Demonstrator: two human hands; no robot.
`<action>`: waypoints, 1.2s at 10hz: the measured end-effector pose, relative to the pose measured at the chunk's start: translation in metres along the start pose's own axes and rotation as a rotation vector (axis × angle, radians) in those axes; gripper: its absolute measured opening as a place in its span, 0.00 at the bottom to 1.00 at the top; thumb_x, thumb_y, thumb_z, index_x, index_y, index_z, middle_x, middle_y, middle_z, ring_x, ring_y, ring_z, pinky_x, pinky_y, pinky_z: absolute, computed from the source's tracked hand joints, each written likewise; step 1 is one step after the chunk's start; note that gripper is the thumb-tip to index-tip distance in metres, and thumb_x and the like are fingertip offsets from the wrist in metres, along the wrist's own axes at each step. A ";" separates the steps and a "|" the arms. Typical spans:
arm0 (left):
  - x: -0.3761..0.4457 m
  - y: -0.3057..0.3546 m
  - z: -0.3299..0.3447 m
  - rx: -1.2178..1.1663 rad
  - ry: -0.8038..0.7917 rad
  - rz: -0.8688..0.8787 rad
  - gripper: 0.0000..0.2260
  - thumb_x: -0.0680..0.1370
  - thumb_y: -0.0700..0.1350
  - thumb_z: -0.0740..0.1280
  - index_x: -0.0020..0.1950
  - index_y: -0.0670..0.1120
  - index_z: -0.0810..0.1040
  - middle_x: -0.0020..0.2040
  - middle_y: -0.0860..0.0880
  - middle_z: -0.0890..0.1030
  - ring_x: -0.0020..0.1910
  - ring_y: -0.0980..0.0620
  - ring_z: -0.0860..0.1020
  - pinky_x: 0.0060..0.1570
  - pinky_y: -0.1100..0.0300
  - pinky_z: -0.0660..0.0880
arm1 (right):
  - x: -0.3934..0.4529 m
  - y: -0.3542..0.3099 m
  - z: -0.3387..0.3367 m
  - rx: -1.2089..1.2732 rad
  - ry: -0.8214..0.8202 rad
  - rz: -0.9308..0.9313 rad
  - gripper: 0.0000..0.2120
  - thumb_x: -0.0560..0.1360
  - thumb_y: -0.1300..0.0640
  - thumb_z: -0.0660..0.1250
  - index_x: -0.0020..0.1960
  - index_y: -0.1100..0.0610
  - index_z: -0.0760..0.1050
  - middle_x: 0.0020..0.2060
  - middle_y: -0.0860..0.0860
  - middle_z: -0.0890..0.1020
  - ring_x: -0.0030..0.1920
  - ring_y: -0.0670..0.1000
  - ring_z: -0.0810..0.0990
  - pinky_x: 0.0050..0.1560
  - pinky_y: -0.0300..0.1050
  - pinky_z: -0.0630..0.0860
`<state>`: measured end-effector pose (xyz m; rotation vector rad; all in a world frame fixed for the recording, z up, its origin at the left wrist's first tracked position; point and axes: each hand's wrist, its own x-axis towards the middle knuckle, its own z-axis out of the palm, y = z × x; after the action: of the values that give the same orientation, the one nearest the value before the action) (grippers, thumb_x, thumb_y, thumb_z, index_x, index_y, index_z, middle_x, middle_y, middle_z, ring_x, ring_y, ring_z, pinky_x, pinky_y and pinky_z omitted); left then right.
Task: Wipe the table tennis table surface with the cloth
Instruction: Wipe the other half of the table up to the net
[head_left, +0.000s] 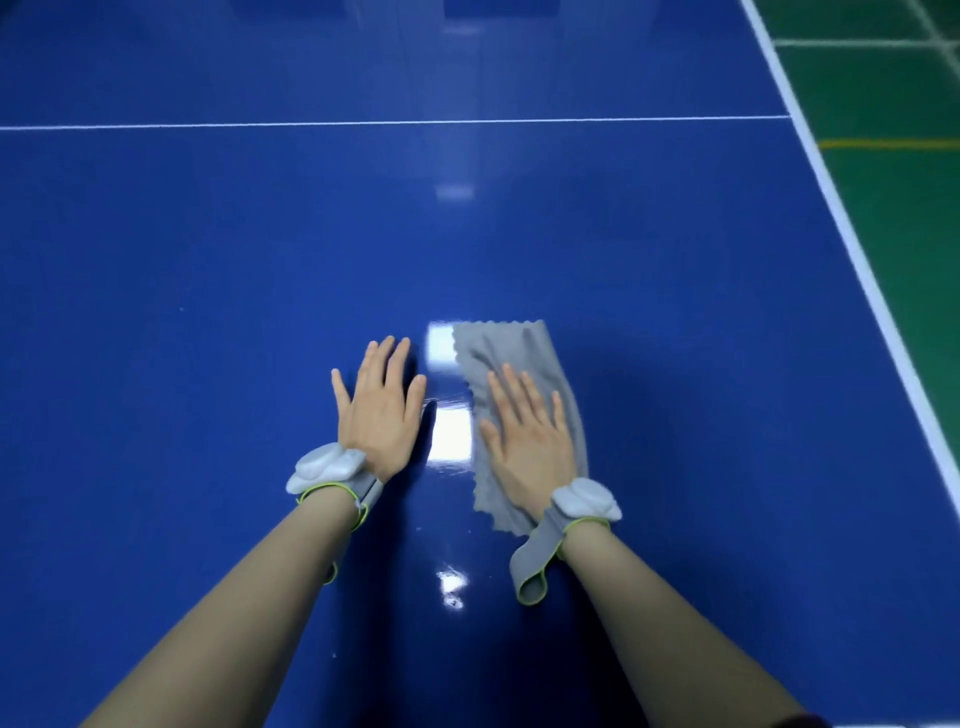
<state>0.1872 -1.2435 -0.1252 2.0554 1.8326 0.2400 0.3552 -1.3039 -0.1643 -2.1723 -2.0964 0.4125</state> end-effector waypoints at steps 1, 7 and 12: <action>-0.006 0.011 0.003 0.026 -0.021 0.017 0.22 0.82 0.52 0.47 0.76 0.51 0.53 0.77 0.52 0.54 0.76 0.54 0.47 0.71 0.45 0.37 | 0.010 0.041 -0.013 -0.006 0.053 0.084 0.30 0.77 0.41 0.36 0.77 0.49 0.47 0.77 0.45 0.49 0.76 0.48 0.46 0.69 0.46 0.31; -0.004 -0.069 -0.023 0.097 -0.081 0.086 0.22 0.81 0.53 0.47 0.76 0.51 0.52 0.77 0.53 0.53 0.76 0.56 0.46 0.71 0.46 0.37 | -0.013 0.002 0.005 0.066 0.182 0.594 0.32 0.76 0.41 0.35 0.77 0.54 0.45 0.77 0.51 0.48 0.76 0.52 0.45 0.72 0.54 0.39; -0.037 -0.240 -0.080 0.110 -0.032 -0.081 0.23 0.81 0.52 0.48 0.76 0.50 0.54 0.76 0.52 0.55 0.76 0.55 0.47 0.71 0.46 0.36 | 0.062 -0.245 0.058 0.070 0.001 0.031 0.28 0.80 0.43 0.40 0.77 0.52 0.40 0.77 0.50 0.43 0.76 0.50 0.39 0.69 0.49 0.27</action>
<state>-0.0679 -1.2477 -0.1402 2.0386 1.9445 0.0857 0.1052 -1.2372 -0.1659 -2.1674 -2.0188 0.4802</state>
